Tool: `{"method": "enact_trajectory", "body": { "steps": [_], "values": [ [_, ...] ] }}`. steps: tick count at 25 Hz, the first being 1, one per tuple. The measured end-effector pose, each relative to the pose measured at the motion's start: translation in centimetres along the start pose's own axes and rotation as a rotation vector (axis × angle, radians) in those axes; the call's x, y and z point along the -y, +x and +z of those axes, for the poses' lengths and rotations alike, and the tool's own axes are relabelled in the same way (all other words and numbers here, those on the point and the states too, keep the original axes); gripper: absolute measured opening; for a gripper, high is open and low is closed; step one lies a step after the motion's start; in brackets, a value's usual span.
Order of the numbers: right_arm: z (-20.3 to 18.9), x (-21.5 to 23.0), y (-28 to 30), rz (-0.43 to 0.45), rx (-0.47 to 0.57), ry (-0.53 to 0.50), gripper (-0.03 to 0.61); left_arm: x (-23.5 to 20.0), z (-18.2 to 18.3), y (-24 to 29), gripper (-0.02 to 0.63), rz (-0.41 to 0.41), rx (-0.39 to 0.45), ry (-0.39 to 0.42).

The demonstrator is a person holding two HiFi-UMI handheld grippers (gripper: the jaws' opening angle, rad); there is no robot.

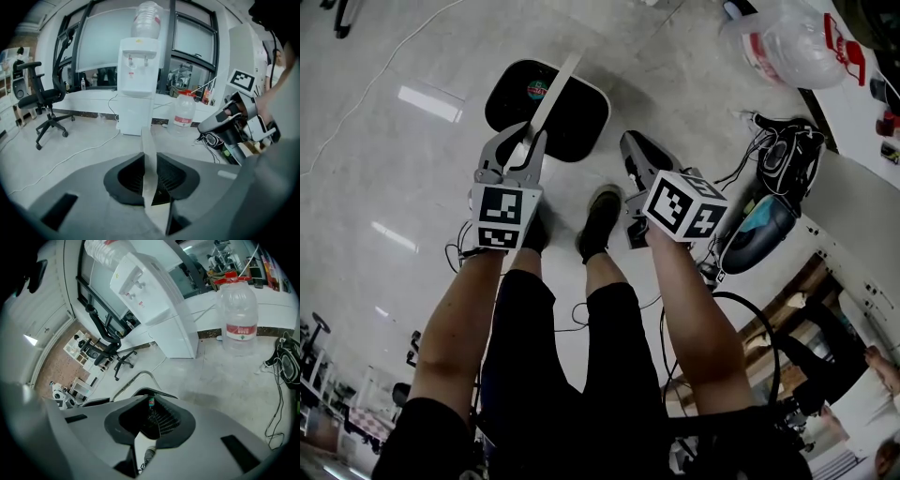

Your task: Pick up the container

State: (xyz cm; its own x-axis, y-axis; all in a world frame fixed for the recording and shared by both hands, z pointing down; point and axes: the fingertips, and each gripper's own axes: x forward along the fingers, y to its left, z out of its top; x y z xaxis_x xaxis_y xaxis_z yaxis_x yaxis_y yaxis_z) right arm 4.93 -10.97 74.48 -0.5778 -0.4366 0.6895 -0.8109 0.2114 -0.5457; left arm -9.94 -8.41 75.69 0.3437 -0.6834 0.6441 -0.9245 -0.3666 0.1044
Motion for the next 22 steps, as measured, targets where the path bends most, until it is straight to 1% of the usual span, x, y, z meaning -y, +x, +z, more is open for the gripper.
{"method": "enact_trajectory", "body": {
  "steps": [3, 5, 6, 7, 9, 10, 11, 13, 15, 17, 19, 22],
  "values": [
    [0.1, -0.6, -0.9, 0.004, 0.008, -0.001, 0.035, -0.2, 0.2, -1.8, 0.084, -0.015, -0.007, 0.0],
    [-0.1, -1.6, -1.1, 0.037, 0.009, -0.004, 0.035, -0.2, 0.5, -3.0, 0.084, -0.023, -0.005, 0.005],
    [-0.2, -2.5, -0.9, 0.078, 0.01, 0.001, 0.035, -0.1, 0.8, -3.6, 0.084, -0.029, 0.0, 0.008],
    [-0.2, -3.8, -0.7, 0.143, 0.013, 0.019, 0.035, 0.1, 1.3, -4.2, 0.084, -0.036, 0.009, 0.011],
    [-0.2, -7.1, 0.1, 0.307, 0.01, 0.064, 0.035, 0.4, 2.4, -5.3, 0.084, -0.053, 0.032, 0.024],
    [-0.3, -8.5, 0.6, 0.36, -0.006, 0.053, 0.041, 0.4, 3.0, -5.8, 0.084, -0.061, 0.045, 0.032],
    [-0.3, -9.5, 1.1, 0.378, -0.03, 0.01, 0.041, 0.6, 3.7, -6.2, 0.084, -0.07, 0.056, 0.041],
    [-0.3, -10.6, 2.1, 0.376, -0.065, -0.074, 0.041, 1.1, 4.9, -7.0, 0.084, -0.092, 0.074, 0.06],
    [0.3, -11.7, 2.5, 0.408, -0.071, -0.076, 0.041, 2.0, 6.1, -7.9, 0.084, -0.126, 0.086, 0.082],
    [1.4, -13.5, 2.2, 0.482, -0.07, -0.084, 0.04, 2.8, 7.5, -8.8, 0.084, -0.16, 0.098, 0.098],
    [2.5, -15.3, 1.0, 0.581, -0.06, -0.097, 0.04, 3.3, 9.1, -9.8, 0.084, -0.196, 0.116, 0.103],
    [3.8, -17.9, -1.9, 0.734, -0.008, -0.087, 0.012, 4.0, 11.8, -11.7, 0.084, -0.262, 0.144, 0.108]
  ]
}}
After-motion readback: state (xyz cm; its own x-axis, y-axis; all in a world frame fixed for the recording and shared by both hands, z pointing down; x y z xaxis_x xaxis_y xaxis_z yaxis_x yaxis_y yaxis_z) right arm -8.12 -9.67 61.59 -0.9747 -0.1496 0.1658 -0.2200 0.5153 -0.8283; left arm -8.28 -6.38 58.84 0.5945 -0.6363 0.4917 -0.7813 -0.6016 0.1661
